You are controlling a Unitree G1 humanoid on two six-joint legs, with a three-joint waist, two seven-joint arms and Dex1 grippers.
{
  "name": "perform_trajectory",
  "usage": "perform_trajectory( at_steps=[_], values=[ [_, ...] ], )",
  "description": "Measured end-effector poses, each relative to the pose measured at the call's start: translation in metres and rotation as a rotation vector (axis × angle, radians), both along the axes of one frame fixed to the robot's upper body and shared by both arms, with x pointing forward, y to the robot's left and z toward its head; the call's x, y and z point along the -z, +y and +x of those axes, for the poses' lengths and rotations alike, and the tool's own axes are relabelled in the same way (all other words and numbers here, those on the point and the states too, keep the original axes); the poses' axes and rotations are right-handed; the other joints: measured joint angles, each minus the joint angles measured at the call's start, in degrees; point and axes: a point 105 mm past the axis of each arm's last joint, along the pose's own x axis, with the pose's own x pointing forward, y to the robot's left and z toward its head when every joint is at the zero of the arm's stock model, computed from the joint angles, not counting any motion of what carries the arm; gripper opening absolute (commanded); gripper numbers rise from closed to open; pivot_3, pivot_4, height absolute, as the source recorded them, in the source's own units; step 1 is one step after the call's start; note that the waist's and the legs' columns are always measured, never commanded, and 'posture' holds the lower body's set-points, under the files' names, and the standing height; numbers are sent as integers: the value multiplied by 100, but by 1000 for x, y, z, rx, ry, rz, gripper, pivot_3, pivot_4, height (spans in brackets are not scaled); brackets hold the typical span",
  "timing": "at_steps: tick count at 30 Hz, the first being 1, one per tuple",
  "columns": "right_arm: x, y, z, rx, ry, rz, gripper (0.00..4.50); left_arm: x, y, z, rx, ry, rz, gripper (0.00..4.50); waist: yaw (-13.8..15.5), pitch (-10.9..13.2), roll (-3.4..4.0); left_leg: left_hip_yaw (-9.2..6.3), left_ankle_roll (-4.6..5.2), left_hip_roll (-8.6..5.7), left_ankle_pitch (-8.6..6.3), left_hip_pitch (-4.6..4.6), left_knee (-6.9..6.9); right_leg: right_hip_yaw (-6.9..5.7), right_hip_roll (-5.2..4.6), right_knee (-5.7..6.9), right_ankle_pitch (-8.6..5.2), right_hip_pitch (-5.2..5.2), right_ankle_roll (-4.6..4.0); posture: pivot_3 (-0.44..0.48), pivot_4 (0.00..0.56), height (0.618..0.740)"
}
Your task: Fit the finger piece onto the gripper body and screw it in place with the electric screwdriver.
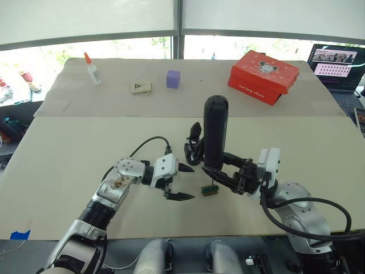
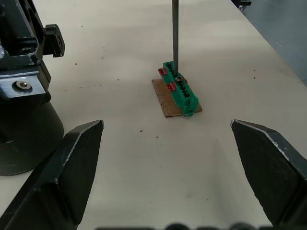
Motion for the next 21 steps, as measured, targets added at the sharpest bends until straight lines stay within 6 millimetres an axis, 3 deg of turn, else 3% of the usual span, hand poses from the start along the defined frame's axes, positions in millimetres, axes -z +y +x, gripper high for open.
perform_trajectory(
  at_steps=[11, 21],
  values=[
    [-17, -2, -5, -6, -53, 30, 1887, 0, 0, 0, 2, -11, 2, 4500, -1, 0, 0, 0, 0, 0, 0, 0, 0, 0, 0, 0, 0, 0, 0, 0, 150, 740],
    [-13, 1, -4, -8, -31, 39, 1887, 0, 0, 0, 3, -15, 1, 4500, 2, 0, 0, 0, 0, 0, 0, 0, 2, 0, 0, 1, 0, 1, 0, 0, 150, 740]
  ],
)
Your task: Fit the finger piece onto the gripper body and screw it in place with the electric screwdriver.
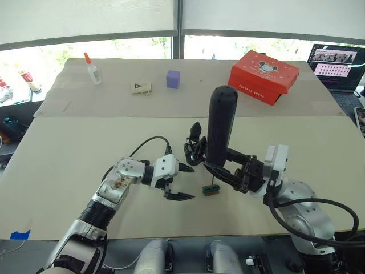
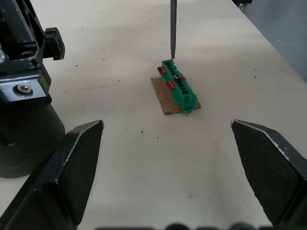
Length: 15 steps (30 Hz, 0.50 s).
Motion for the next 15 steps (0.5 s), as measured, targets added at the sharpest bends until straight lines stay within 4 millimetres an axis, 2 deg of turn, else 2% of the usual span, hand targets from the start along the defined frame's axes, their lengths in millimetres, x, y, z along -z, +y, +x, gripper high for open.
perform_trajectory(
  at_steps=[15],
  values=[
    [6, 3, 2, 0, 18, -13, 1887, 0, 0, 0, 0, 1, 1, 4500, 0, 0, 0, 0, 0, 0, 0, 0, 0, 0, 0, 0, 0, 0, 0, 0, 150, 740]
  ],
)
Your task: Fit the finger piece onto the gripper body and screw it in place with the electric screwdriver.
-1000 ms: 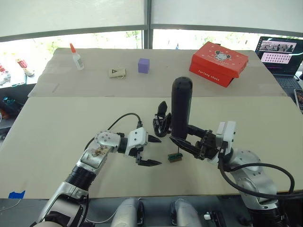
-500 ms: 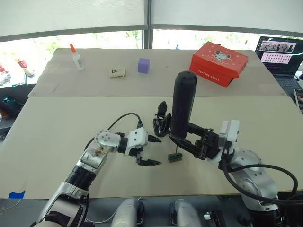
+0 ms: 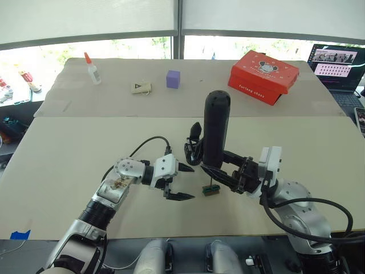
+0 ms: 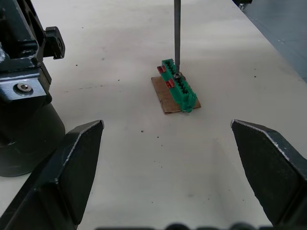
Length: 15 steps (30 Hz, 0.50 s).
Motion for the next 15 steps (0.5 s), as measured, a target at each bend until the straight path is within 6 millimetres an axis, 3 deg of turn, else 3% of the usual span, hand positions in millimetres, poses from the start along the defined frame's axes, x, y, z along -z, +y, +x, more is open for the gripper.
perform_trajectory(
  at_steps=[15],
  values=[
    [0, 0, 2, 16, -6, -14, 1887, -1, 0, 1, -1, -3, 1, 4500, 0, 0, 0, 0, 0, 0, 0, 0, 0, 0, 0, 0, 0, 0, 0, 0, 150, 740]
  ],
)
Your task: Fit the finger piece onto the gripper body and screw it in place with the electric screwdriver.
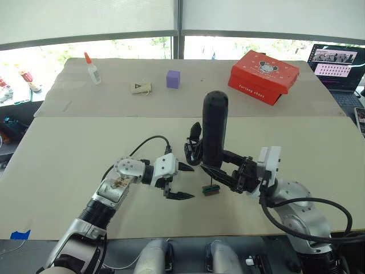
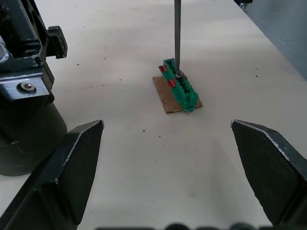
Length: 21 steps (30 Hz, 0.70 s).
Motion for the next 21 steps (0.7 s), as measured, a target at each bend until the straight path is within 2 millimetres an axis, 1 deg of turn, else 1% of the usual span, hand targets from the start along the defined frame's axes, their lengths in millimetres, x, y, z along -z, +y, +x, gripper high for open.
perform_trajectory(
  at_steps=[21],
  values=[
    [0, -1, -1, -4, 11, 2, 1887, 0, 0, 0, -2, 1, 1, 4500, 0, 0, 0, 0, 0, 0, 0, 0, 0, 0, 0, 0, 0, 0, 0, 0, 150, 740]
  ],
)
